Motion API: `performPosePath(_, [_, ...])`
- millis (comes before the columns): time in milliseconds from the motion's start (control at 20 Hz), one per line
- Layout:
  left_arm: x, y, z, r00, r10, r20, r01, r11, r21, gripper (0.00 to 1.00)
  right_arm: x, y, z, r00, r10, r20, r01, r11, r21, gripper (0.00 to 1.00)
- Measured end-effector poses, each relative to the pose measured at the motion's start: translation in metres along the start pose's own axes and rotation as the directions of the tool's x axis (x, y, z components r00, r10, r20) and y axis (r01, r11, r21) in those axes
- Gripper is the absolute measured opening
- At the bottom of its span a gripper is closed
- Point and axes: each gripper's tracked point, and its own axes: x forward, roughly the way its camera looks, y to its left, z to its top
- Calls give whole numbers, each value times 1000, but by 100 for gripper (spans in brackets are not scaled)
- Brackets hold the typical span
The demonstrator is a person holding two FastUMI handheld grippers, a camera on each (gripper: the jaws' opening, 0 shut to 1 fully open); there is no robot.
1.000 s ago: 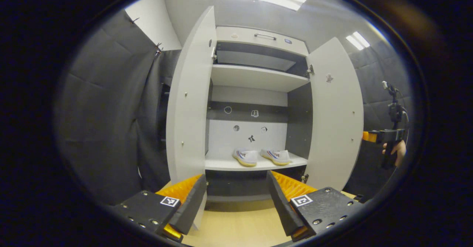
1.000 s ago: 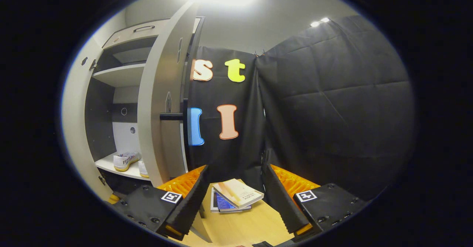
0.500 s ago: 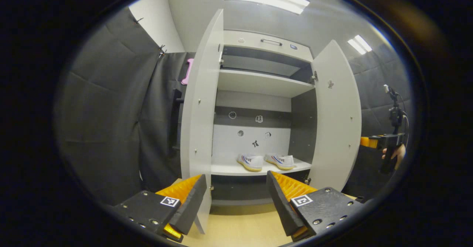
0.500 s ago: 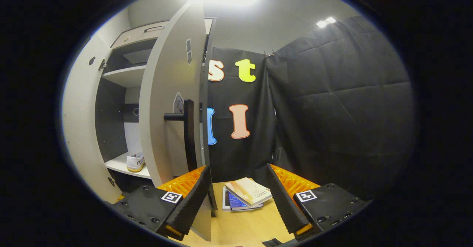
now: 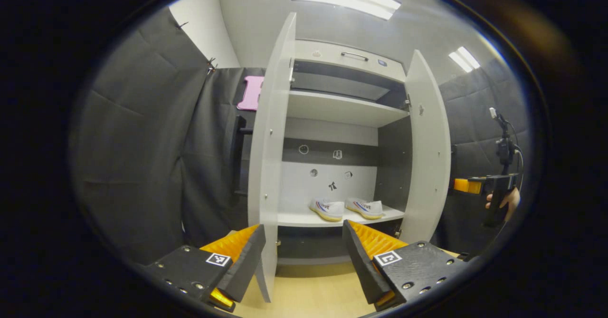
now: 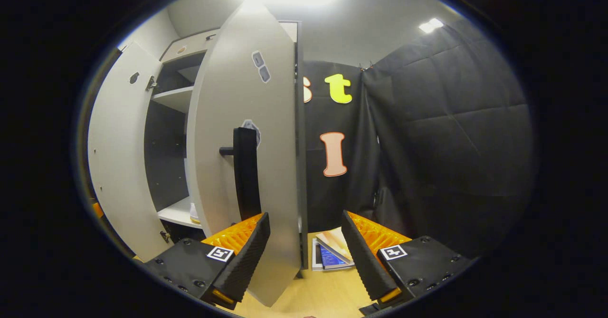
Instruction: Grab one shoe with the right hand and put it into the shoe cabinet, grab the other shoe with the left hand and put it into the shoe cabinet; then close the right door with the right hand and the left door with the left hand.
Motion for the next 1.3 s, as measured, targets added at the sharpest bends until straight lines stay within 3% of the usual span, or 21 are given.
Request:
performPosePath(200, [-9, 28, 5, 998, 56, 11, -56, 998, 14, 91, 13, 38, -1, 997, 71, -5, -71, 997, -27, 96])
performPosePath(250, [-10, 37, 6, 997, 79, 14, -79, 997, 23, 93, 15, 47, -1, 996, 91, -6, -91, 995, -33, 92])
performPosePath(300, [-15, 45, 7, 995, 100, 14, -101, 994, 31, 93, 17, 54, 0, 995, 104, -3, -104, 994, -38, 96])
performPosePath(600, [-24, 103, 31, 972, 226, 57, -229, 972, 60, 91, 19, 65, 5, 991, 135, 16, -134, 990, -39, 99])
performPosePath(950, [-1, 159, 58, 937, 339, 89, -346, 935, 82, 93, 7, 31, -2, 997, 78, 12, -78, 997, -11, 99])
performPosePath(1300, [43, 164, 58, 944, 323, 69, -327, 943, 60, 92, -4, -15, -3, 1000, -16, 13, 16, 1000, 6, 99])
